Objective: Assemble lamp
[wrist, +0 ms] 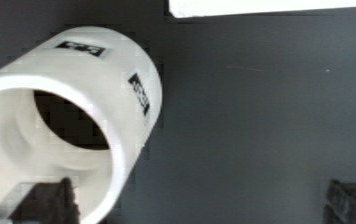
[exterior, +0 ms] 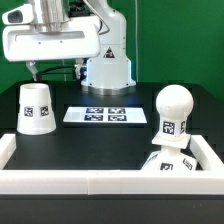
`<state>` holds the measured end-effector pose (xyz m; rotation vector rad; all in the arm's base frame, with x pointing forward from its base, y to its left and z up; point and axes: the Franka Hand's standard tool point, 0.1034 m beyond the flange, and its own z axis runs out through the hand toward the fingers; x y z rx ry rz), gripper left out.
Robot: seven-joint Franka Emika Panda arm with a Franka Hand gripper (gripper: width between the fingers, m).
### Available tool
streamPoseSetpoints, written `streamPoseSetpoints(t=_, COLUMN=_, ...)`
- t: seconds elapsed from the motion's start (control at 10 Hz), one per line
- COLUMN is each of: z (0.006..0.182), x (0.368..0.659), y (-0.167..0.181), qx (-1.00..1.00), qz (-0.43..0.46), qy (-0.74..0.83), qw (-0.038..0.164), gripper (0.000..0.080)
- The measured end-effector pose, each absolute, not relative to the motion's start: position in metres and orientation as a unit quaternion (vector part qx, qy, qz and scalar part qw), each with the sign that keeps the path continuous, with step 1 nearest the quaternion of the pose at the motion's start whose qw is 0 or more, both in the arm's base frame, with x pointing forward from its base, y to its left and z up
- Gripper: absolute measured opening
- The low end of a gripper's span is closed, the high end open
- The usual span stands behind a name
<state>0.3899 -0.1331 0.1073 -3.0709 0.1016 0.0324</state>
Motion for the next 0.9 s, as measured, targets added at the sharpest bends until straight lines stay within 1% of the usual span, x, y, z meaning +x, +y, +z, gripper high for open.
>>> streamPoseSetpoints(t=0.1, z=0.102, x=0.388, y=-0.134, qx=-0.999, qz=0.011, qy=0.032, qw=0.030, gripper=0.0699)
streamPoseSetpoints(t=0.4, z=0.093, x=0.386, y=-0.137, qx=-0.999, qz=0.014, qy=0.024, qw=0.025, gripper=0.0699)
streamPoseSetpoints(t=0.8, z=0.085, x=0.382, y=-0.138, qx=-0.999, qz=0.023, qy=0.016, qw=0.023, gripper=0.0699)
streamPoseSetpoints(t=0.9, z=0.081, x=0.380, y=-0.139, qx=-0.999, qz=0.026, qy=0.015, qw=0.022, gripper=0.0580)
